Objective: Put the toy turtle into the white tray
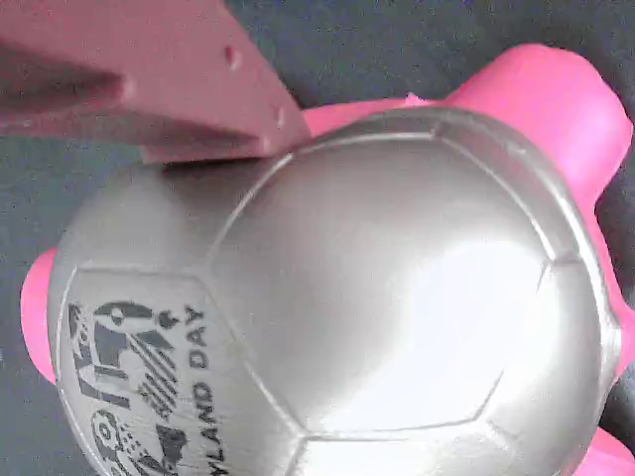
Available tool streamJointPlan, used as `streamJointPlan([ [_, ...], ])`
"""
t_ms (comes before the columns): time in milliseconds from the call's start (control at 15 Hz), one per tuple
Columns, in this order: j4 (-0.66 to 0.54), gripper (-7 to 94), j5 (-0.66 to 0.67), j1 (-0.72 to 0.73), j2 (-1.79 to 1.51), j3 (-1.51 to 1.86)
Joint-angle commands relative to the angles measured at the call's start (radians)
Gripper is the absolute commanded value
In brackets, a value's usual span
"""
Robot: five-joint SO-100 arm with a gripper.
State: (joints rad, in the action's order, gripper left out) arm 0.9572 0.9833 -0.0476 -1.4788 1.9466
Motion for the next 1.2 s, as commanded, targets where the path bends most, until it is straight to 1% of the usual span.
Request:
streamJointPlan([
  [0, 0.025, 0, -0.017, -0.011, -0.032, -0.034],
  [200, 0.233, 0, -0.101, 0.006, -0.081, -0.183],
  [267, 0.282, 0, -0.129, 0.015, -0.104, -0.233],
  [333, 0.305, 0, -0.166, 0.031, -0.14, -0.267],
  [400, 0.322, 0, -0.216, 0.057, -0.183, -0.293],
  [467, 0.367, 0, -0.281, 0.092, -0.206, -0.345],
  [600, 0.488, 0, -0.426, 0.181, -0.207, -0.512],
  [667, 0.529, 0, -0.492, 0.229, -0.202, -0.589],
  [867, 0.58, 0, -0.655, 0.344, -0.091, -0.815],
  [1000, 0.618, 0, -0.712, 0.403, 0.023, -0.974],
  [1133, 0.627, 0, -0.744, 0.451, 0.132, -1.098],
])
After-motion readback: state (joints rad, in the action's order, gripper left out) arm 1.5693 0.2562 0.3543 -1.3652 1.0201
